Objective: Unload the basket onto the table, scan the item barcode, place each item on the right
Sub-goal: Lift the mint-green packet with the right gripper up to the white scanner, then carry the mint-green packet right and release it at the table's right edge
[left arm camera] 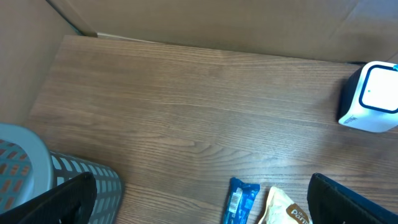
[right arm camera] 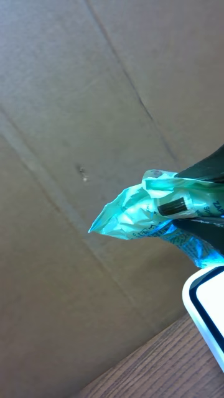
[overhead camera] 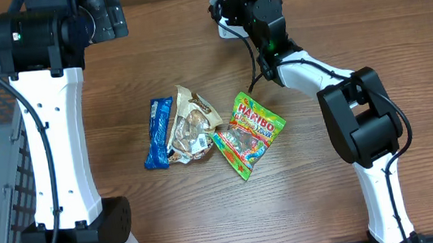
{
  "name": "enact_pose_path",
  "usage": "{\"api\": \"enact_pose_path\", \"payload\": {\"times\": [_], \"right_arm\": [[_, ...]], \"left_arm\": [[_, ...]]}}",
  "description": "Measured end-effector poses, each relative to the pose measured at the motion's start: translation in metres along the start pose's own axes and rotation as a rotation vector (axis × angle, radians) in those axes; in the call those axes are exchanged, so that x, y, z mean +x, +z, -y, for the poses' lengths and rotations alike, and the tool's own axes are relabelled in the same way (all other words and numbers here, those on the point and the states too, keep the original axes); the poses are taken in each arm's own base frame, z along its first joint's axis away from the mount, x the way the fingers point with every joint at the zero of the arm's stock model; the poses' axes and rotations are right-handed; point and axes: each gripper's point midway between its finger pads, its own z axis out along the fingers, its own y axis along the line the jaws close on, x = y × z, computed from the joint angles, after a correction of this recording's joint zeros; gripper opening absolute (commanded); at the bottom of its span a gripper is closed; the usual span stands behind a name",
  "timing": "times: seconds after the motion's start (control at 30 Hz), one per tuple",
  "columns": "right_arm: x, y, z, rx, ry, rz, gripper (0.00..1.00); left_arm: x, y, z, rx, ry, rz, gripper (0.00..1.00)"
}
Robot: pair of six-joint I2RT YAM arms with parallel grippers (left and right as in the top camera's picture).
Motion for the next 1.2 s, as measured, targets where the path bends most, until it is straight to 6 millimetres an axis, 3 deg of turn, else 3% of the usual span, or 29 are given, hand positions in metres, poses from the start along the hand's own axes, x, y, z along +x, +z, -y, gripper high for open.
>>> {"api": "enact_pose_path", "payload": {"times": [0.2,0.33,0.5,0.57,0.6,0.67,0.77,0.87,1.0,1.2], "right_arm": [[-0.005,-0.008,-0.011,-0.091,0.068,-0.084,0.04],[-0.038,-0.037,-0.010,-0.231,0.142,-0.161,0.04],[-0.111,-0.098,0.034,-0.324,0.379,-0.174,0.04],[-0.125,-0.121,0.052,-0.337,0.463,-0.195,0.04],[-0.130,-0.152,0.073,-0.354,0.565,-0.253,0.04],[-0.128,-0.182,0.094,-0.351,0.656,-0.313,0.04],[-0.110,-0.226,0.123,-0.315,0.798,-0.435,0.04],[-0.076,-0.261,0.139,-0.255,0.954,-0.604,0.04],[-0.006,-0.296,0.143,-0.147,1.161,-0.883,0.04],[0.103,-0.316,0.156,0.041,1.436,-1.093,0.04]], "left_arm": [[0.000,0.000,0.000,0.000,0.000,0.000,1.00],[0.001,0.000,0.000,0.000,0.001,-0.003,1.00],[0.001,0.000,0.000,0.000,0.001,-0.003,1.00],[0.001,0.000,0.000,-0.001,0.001,-0.002,1.00],[0.000,0.000,0.000,-0.001,0.001,-0.002,1.00],[0.001,0.000,0.000,-0.001,0.001,-0.002,1.00],[0.001,0.000,0.000,-0.001,0.001,-0.002,1.00],[0.001,0.000,0.000,-0.001,0.001,-0.002,1.00],[0.001,0.000,0.000,-0.001,0.001,-0.002,1.00],[0.001,0.000,0.000,-0.001,0.001,-0.002,1.00]]}}
